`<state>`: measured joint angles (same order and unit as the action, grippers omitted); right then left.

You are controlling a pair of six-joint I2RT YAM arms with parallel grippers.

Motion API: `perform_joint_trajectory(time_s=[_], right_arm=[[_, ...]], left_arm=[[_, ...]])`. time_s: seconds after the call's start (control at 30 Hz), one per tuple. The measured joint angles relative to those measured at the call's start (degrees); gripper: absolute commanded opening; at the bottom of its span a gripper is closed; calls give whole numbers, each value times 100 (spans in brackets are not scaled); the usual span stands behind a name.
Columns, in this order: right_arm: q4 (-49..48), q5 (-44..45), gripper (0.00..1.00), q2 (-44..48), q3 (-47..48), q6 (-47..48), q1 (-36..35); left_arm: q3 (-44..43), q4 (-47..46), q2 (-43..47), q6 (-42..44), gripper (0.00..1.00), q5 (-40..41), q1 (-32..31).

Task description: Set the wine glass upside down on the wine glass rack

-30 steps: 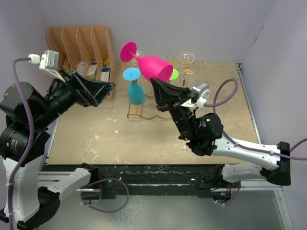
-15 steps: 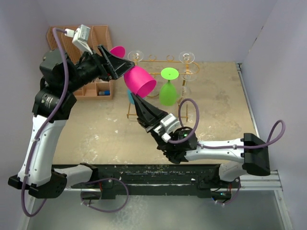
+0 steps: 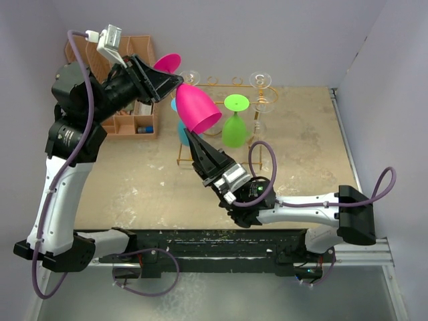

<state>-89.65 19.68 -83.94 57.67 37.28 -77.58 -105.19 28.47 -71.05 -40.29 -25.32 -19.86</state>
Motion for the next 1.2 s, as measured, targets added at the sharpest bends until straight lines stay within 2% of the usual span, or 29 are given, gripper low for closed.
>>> perform_joint_trajectory(time_s=[0.07, 0.13, 0.2, 0.23, 0.47, 0.53, 0.6, 0.67, 0.97, 1.2], right_arm=[[-9, -33, 0, -2, -7, 20, 0], [-31, -96, 0, 0, -94, 24, 2], [-39, -162, 0, 0, -267, 55, 24], [-46, -210, 0, 0, -341, 74, 37], [-79, -501, 0, 0, -535, 267, 72], [-92, -573, 0, -2, -540, 323, 76], [-105, -614, 0, -4, -542, 365, 76], [-109, -623, 0, -11, -542, 413, 79], [-136, -702, 0, -271, -498, 817, 79], [-146, -715, 0, -568, -256, 1416, 76]], left_arm=[[-57, -42, -72, 0, 29, -17, 7], [-92, -87, -136, -9, 29, -74, 9], [-111, -98, -179, -4, 38, -168, 17], [-111, -94, -188, 2, 38, -188, 20], [-111, -125, -251, -7, 23, -352, 70], [-111, -149, -251, 0, 25, -400, 85], [-111, -179, -251, 0, 36, -446, 94], [-111, -190, -251, 2, 42, -492, 98], [-103, -188, -291, -111, 46, -693, 109], [-81, -192, -385, -181, 41, -772, 125]])
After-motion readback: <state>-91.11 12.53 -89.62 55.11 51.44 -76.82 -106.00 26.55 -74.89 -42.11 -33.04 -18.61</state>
